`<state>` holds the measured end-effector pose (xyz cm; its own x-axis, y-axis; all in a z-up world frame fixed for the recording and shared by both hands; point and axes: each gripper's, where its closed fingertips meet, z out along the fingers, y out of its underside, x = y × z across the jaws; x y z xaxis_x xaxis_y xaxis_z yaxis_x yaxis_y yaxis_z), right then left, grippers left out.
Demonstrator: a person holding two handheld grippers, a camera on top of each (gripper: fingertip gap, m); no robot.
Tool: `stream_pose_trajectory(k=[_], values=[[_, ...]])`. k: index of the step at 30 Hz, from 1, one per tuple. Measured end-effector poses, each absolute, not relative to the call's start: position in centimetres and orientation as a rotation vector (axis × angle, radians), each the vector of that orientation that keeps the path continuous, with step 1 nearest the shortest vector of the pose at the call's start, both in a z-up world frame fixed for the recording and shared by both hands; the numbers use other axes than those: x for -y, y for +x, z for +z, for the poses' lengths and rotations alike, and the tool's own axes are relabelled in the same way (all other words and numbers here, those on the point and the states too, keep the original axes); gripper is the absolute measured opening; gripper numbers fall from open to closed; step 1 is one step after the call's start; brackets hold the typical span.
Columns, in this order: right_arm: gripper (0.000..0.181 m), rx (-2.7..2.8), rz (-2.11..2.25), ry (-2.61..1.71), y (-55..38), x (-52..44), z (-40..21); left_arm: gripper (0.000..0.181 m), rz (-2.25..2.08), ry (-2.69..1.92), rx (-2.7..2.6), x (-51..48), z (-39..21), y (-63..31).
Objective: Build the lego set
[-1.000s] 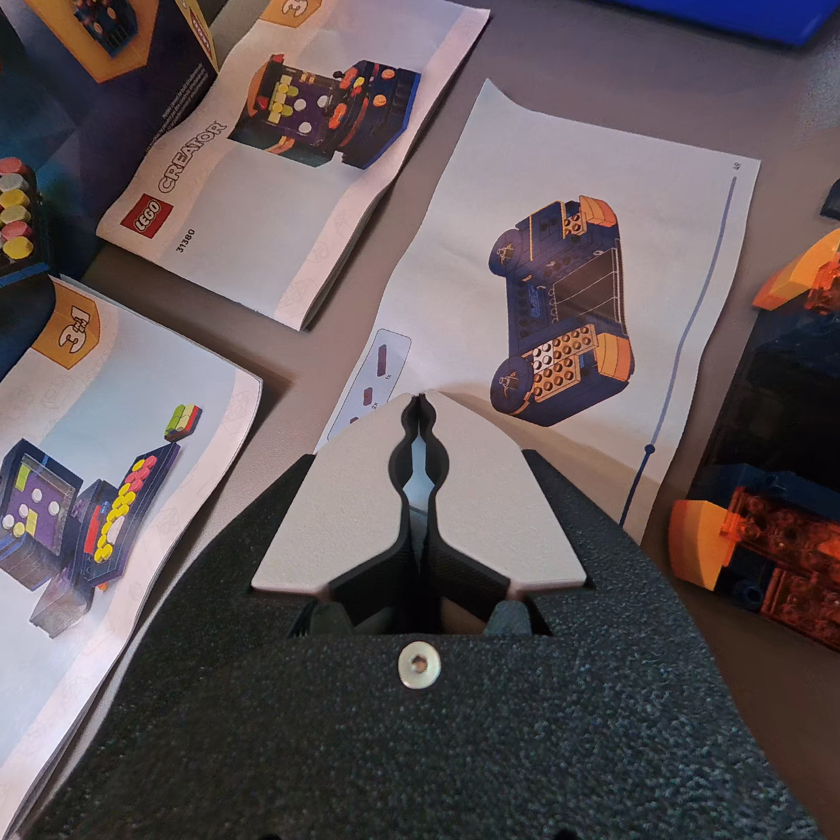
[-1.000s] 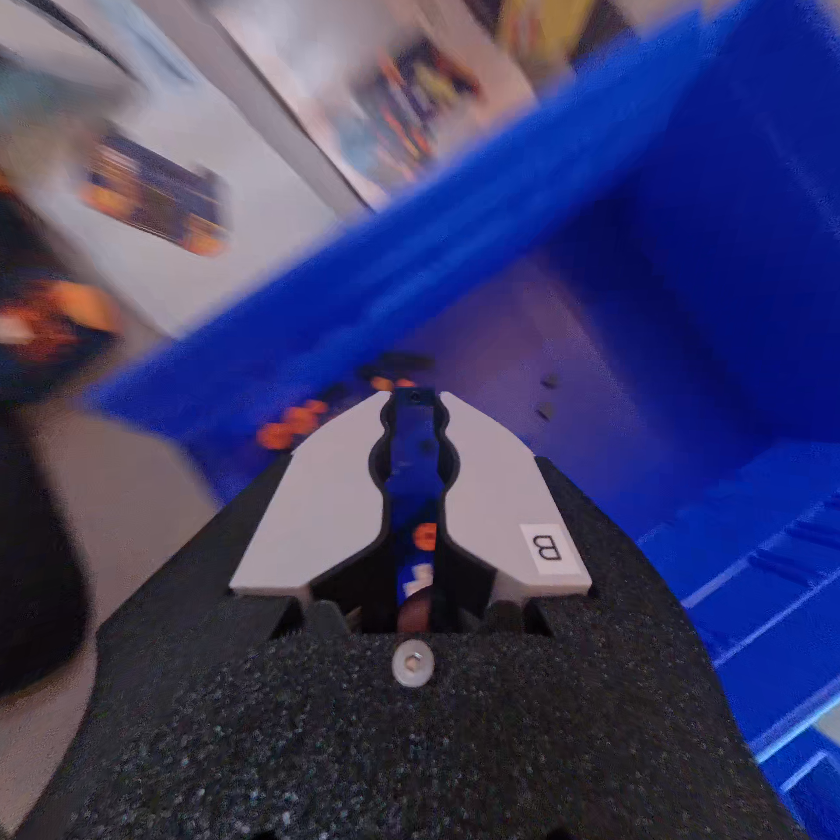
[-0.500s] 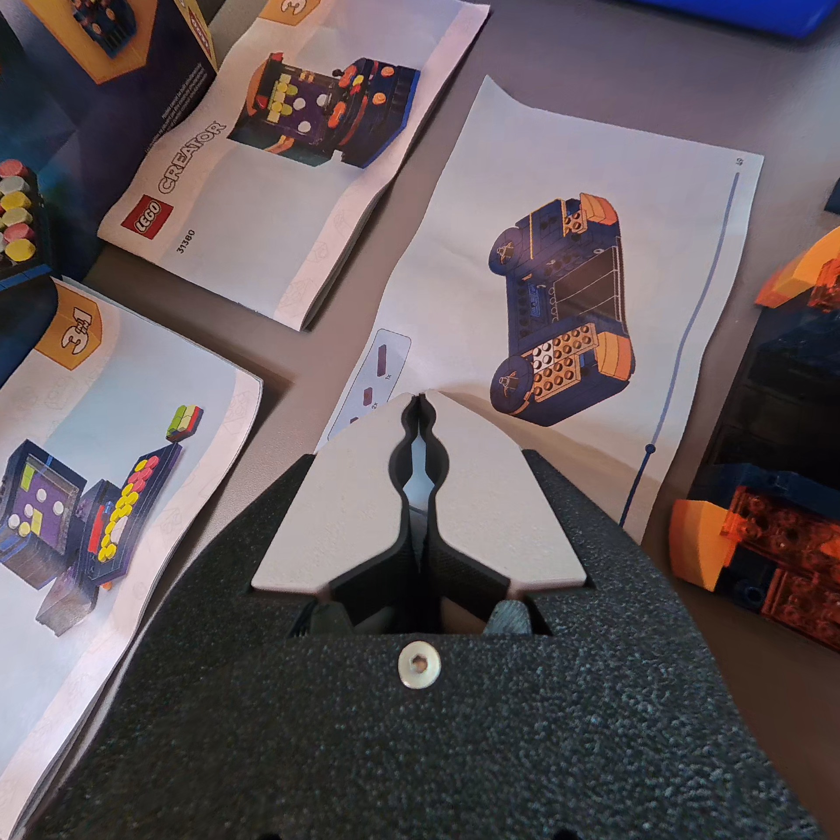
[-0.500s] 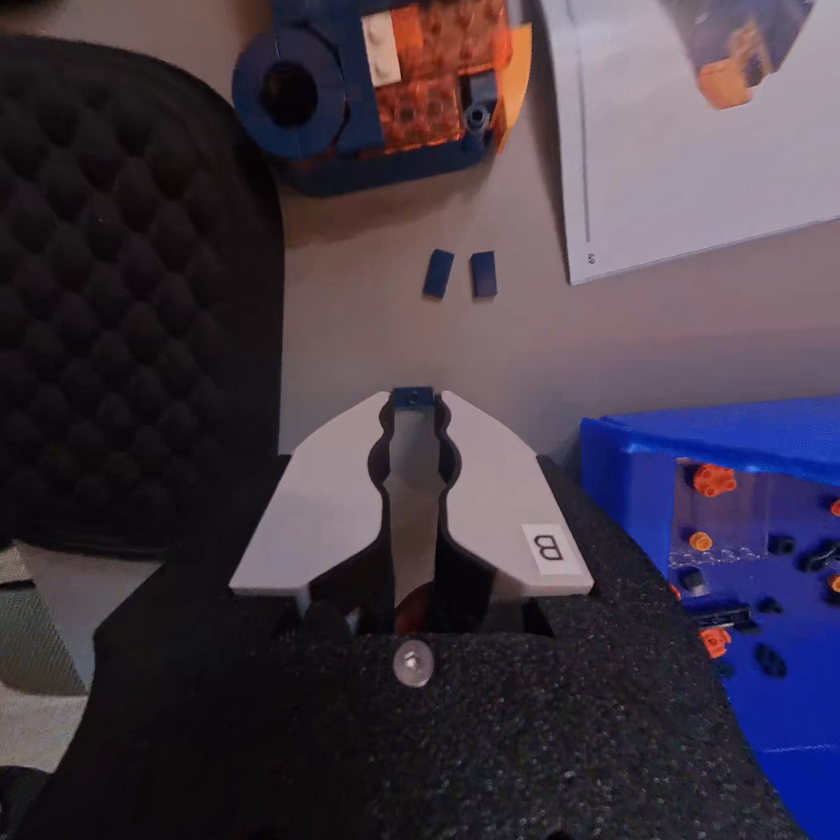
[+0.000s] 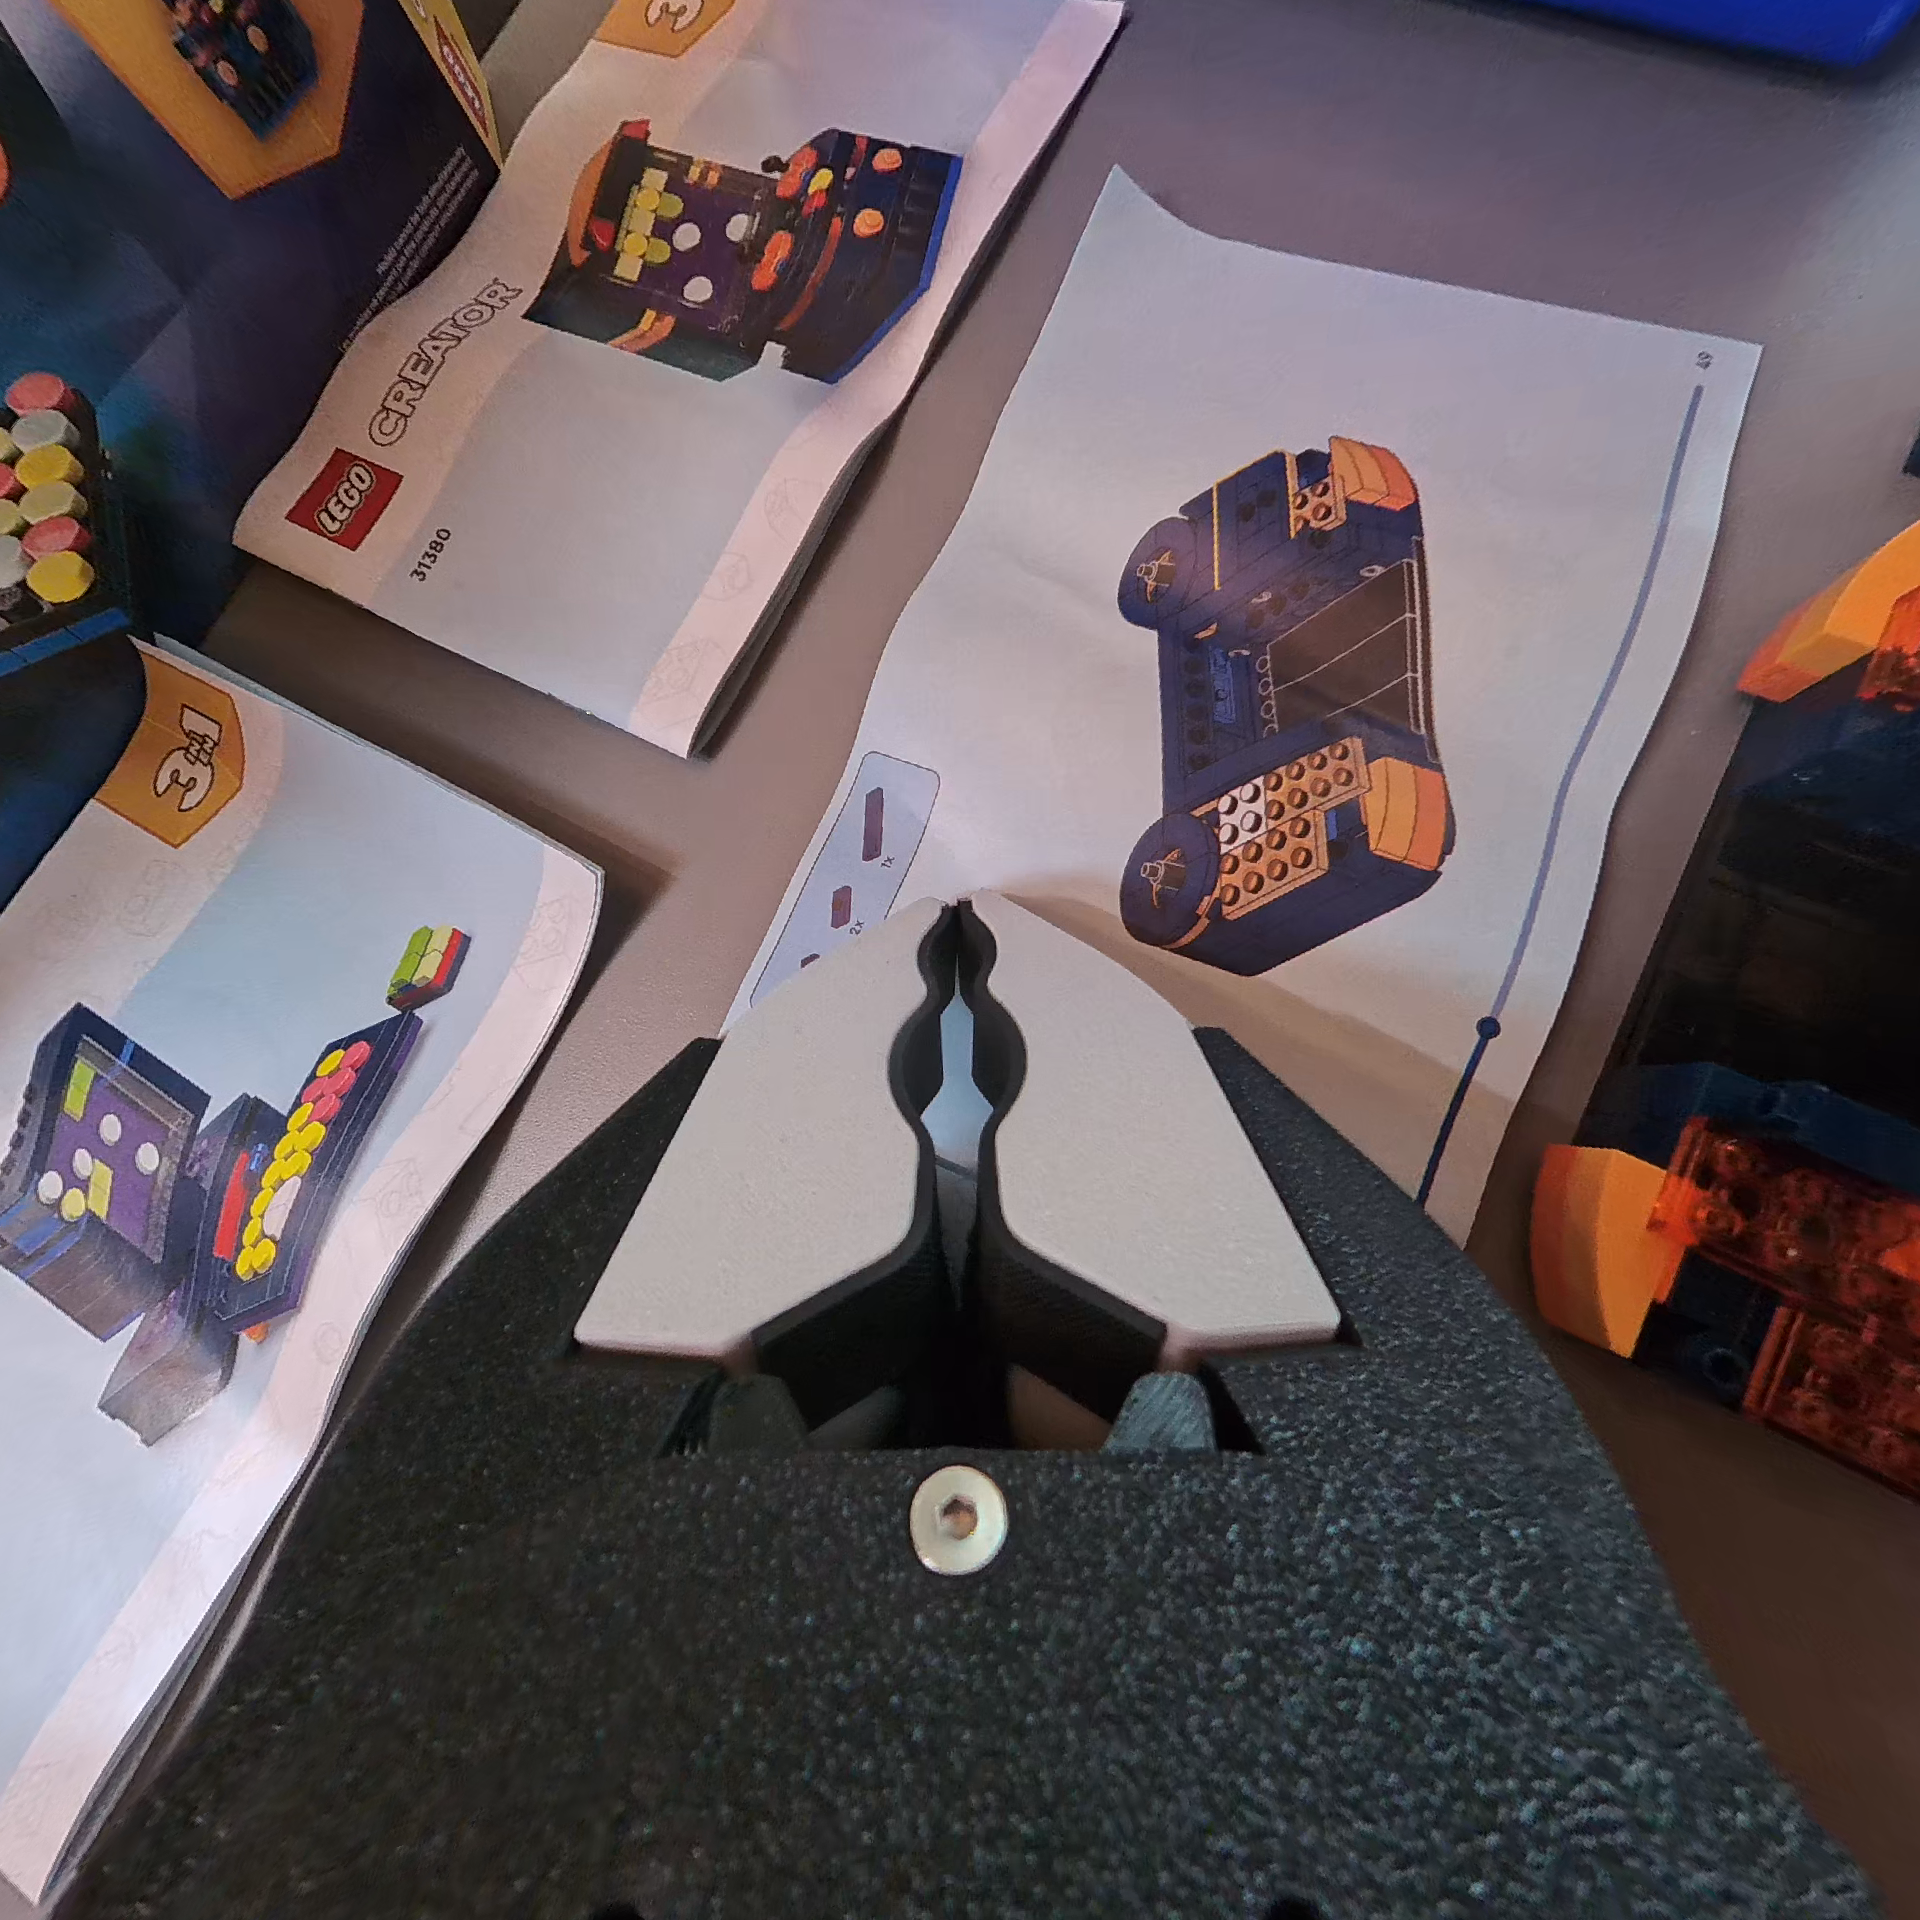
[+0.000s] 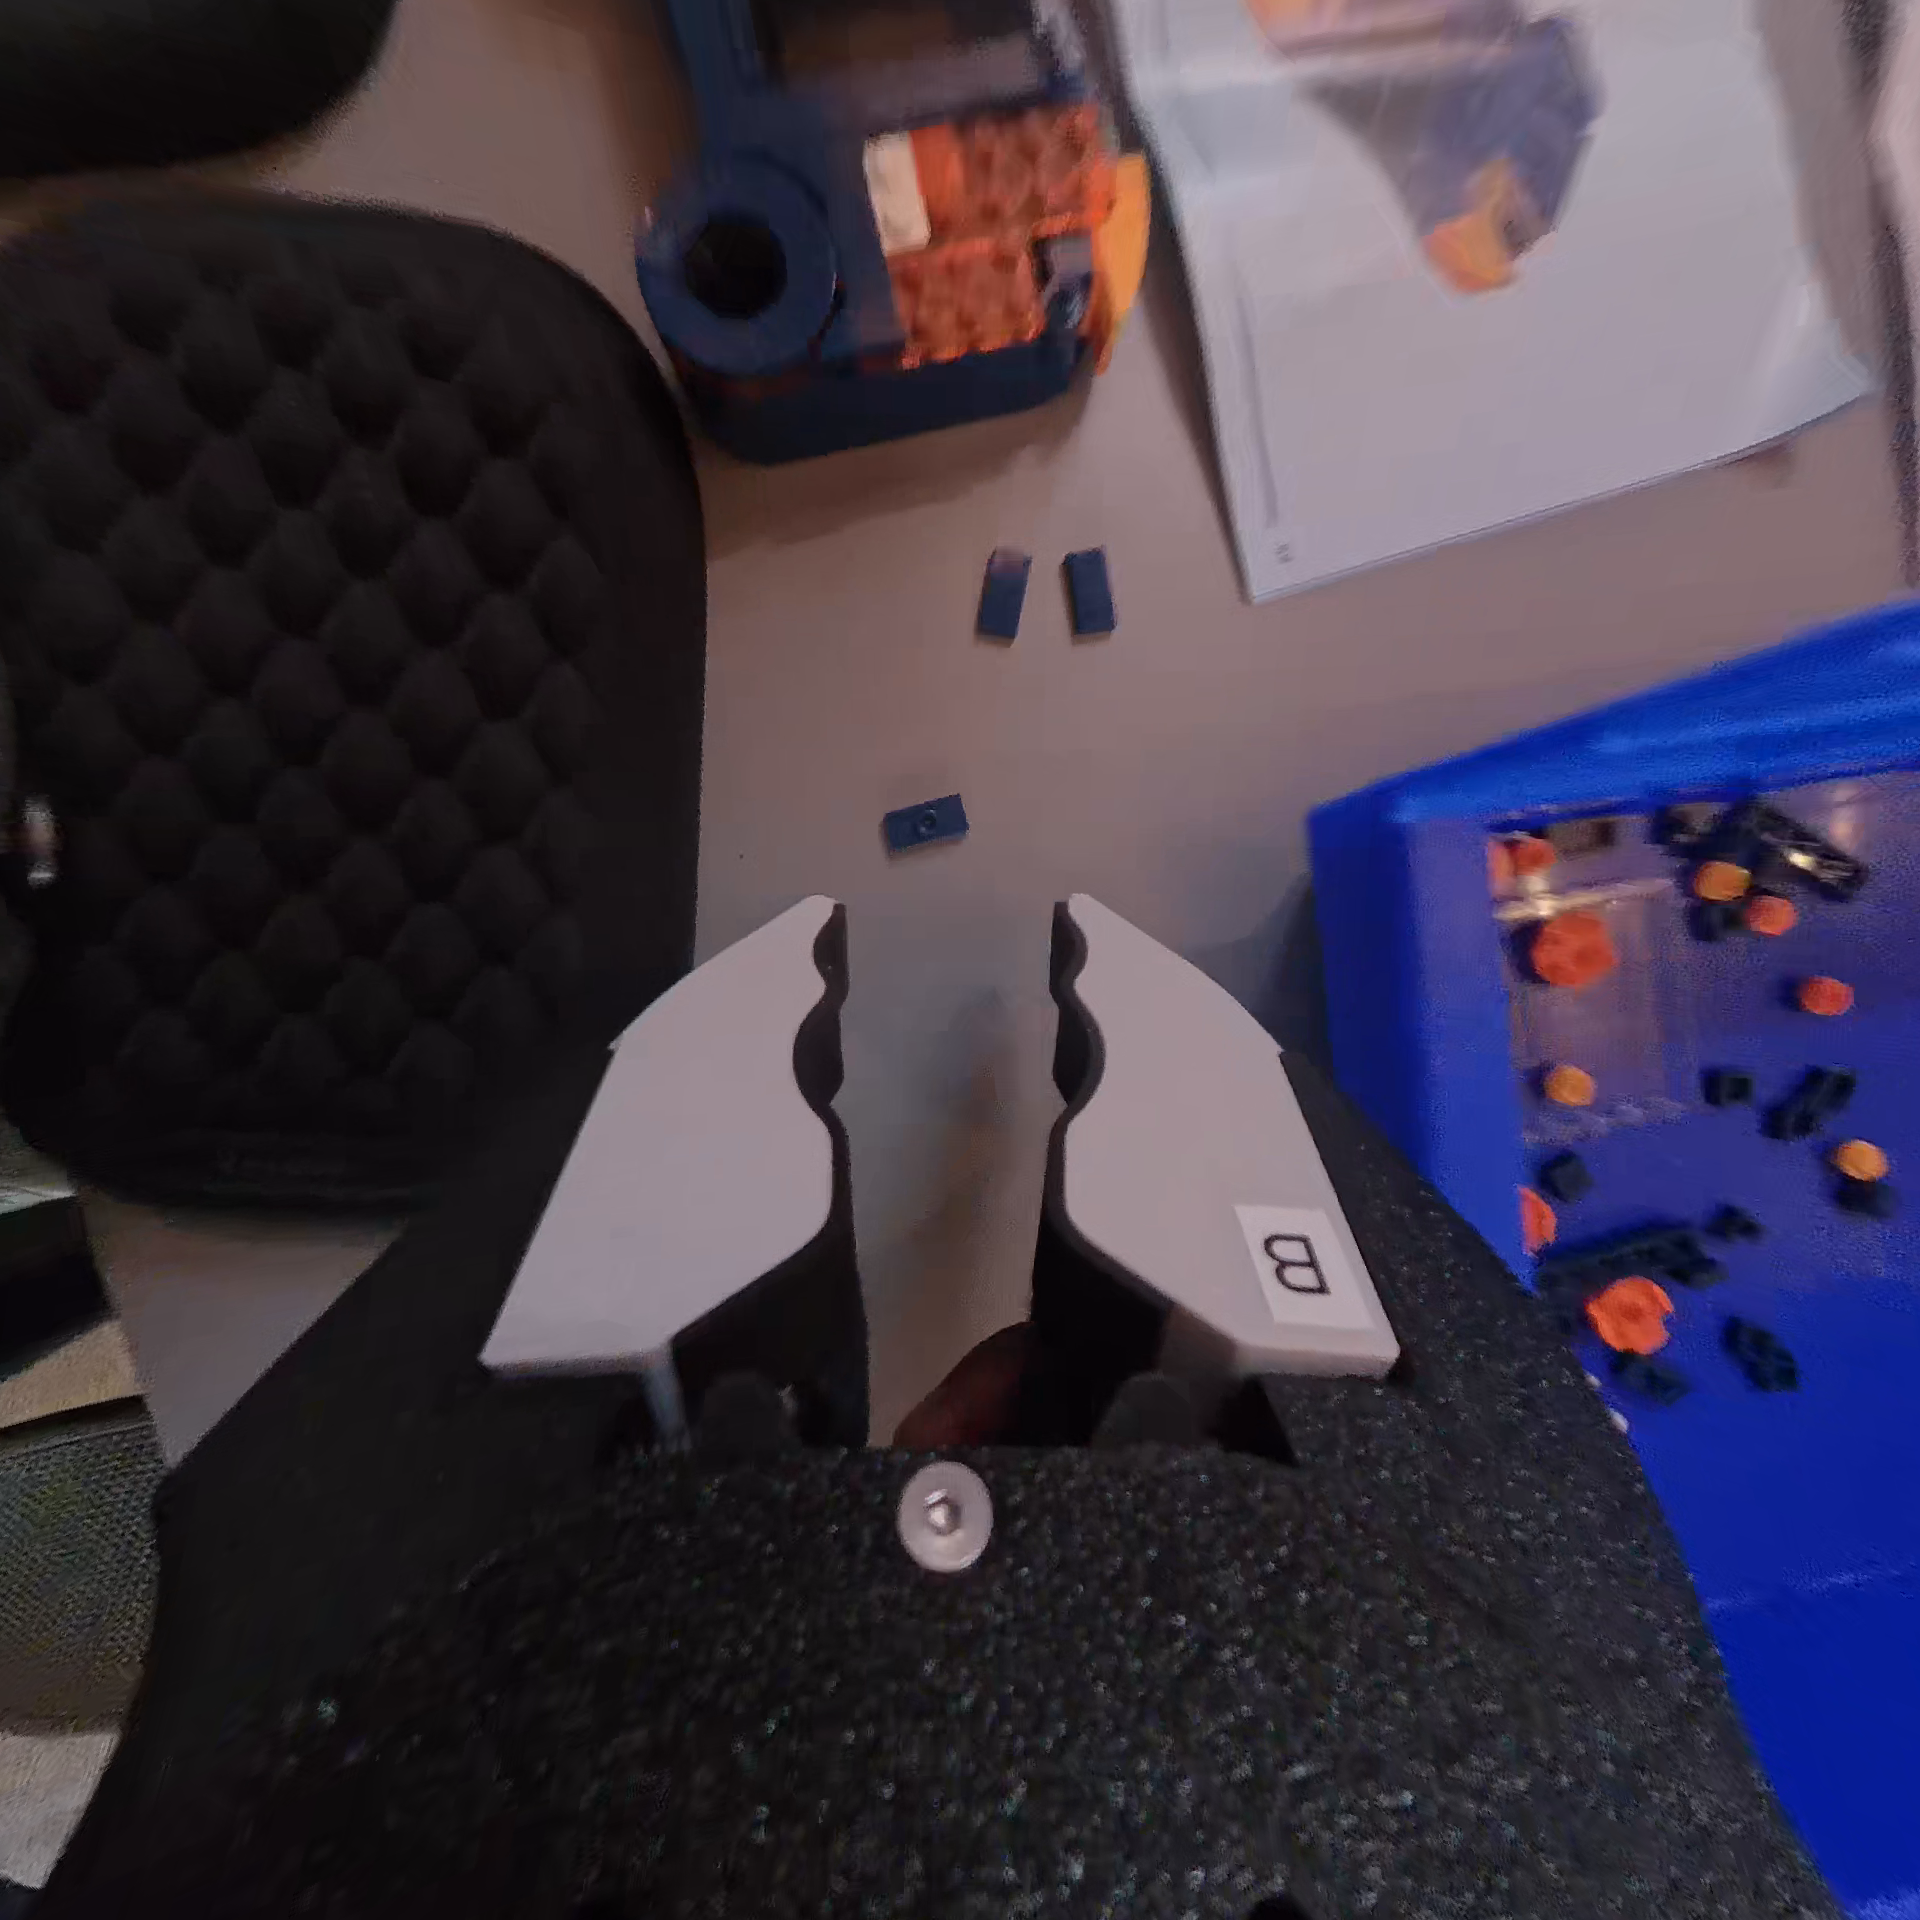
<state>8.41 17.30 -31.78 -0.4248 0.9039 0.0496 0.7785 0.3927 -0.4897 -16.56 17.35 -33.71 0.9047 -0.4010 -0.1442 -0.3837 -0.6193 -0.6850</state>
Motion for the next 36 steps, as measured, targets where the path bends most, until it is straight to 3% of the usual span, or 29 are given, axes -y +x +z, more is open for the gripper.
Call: stream_pose_trajectory(k=[7,10,15,36], values=[[0.024,2.071,0.387,-1.674,10.6,-28.2,-24.5,0.0,-0.037,-2.302,-0.554,-17.3,-33.7,-16.6],[0.02,2.08,0.269,-1.87,10.7,-32.8,-27.0,0.0,-0.036,-2.301,-0.557,-17.3,-33.7,-16.6],[0.03,2.086,-0.015,-2.109,12.4,-36.2,-31.5,0.0,-0.023,-2.3,-0.564,-17.3,-33.7,-16.6],[0.023,2.324,-0.198,-2.127,12.0,-36.1,-33.5,0.0,-0.03,-2.294,-0.57,-17.3,-33.7,-16.6]])
